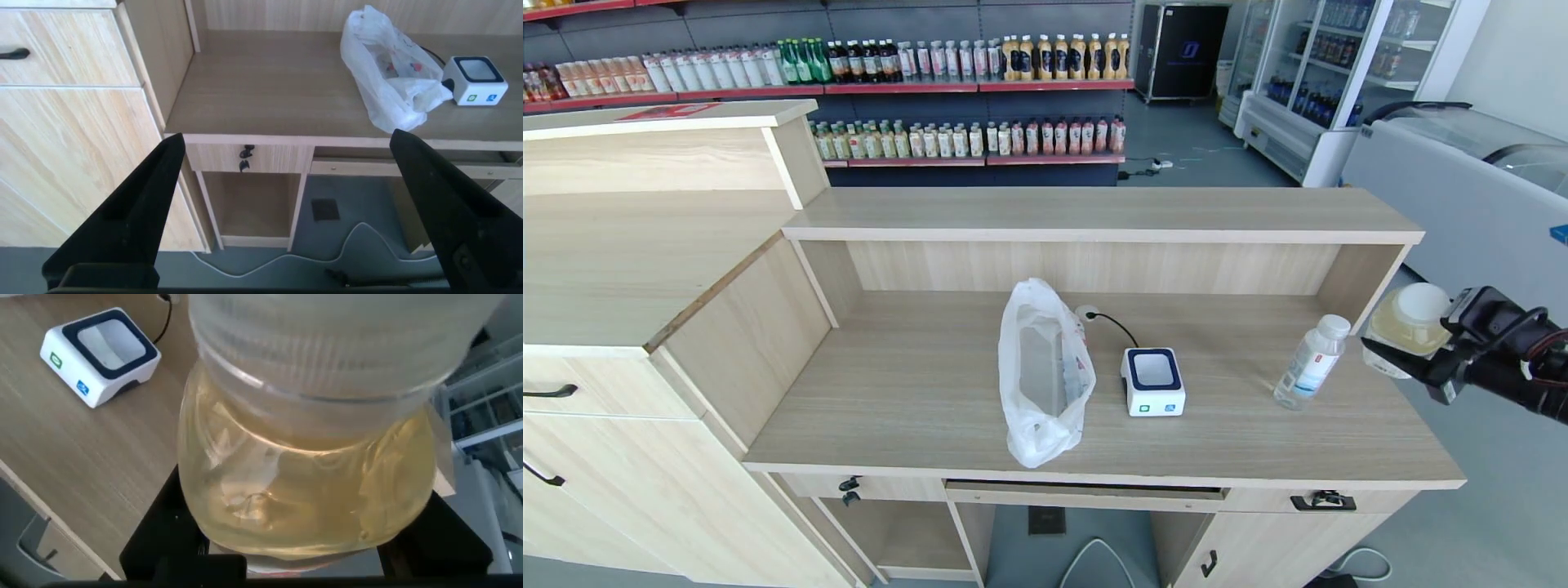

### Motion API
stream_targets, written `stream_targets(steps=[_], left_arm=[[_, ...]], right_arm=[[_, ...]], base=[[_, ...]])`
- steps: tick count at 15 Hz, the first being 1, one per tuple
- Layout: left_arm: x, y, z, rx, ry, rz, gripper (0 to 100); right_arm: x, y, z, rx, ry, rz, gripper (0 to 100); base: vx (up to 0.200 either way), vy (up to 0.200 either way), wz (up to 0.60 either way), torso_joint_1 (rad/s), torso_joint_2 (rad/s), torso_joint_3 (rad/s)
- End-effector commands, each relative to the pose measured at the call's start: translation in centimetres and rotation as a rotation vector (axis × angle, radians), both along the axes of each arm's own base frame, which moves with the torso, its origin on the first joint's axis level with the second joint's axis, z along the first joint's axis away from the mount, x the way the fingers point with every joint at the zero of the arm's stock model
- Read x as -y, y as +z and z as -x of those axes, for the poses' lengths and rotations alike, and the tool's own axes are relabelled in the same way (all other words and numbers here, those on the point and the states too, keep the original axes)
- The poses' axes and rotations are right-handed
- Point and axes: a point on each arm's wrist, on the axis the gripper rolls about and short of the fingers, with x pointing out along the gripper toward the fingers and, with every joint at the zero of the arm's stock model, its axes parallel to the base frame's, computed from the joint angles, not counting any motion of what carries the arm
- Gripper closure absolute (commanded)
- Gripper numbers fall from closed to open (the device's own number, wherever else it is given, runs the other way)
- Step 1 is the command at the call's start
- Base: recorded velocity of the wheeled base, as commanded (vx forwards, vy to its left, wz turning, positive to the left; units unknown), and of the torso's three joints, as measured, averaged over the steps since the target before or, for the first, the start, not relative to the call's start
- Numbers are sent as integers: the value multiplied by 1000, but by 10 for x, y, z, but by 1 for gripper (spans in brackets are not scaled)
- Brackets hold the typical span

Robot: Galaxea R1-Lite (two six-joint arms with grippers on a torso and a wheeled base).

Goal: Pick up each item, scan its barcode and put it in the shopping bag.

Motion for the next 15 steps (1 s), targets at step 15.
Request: stream_targets(steps=[15], left_arm=[[0,0,0,0,0,0,0]], right_arm=[[19,-52,-48,-26,57,81,100]], base=[[0,0,280,1,2,1]])
